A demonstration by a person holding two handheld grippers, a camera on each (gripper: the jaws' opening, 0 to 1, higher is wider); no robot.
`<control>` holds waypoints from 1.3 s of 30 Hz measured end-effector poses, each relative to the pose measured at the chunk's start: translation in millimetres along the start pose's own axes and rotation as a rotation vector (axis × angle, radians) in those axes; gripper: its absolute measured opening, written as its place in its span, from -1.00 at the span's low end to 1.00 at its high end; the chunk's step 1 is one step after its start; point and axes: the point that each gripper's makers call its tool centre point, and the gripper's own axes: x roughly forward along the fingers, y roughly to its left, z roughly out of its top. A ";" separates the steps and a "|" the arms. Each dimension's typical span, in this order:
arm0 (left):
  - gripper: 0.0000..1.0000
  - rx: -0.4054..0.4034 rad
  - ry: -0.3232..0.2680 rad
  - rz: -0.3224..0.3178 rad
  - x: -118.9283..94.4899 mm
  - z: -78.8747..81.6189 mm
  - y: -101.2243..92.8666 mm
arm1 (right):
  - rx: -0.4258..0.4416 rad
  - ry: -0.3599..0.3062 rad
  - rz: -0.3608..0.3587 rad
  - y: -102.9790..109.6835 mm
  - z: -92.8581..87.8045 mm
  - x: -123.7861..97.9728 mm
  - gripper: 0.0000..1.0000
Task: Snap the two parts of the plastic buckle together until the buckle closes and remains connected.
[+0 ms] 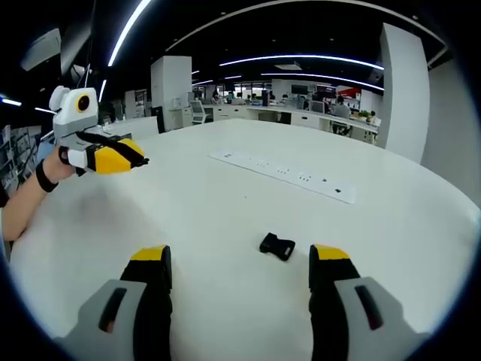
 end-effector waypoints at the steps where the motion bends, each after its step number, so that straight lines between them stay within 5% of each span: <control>1: -0.78 0.000 -0.004 0.002 -2.7 3.3 0.1 | 0.000 0.001 0.000 -0.3 0.0 0.0 0.49; 11: -0.78 -0.029 -0.086 0.001 -29.3 33.5 2.8 | -0.001 0.001 -0.002 -1.8 0.2 -0.1 0.49; 39: -0.77 -0.064 -0.126 -0.050 -30.2 31.4 2.3 | -0.030 0.040 0.060 16.0 -8.2 1.9 0.28</control>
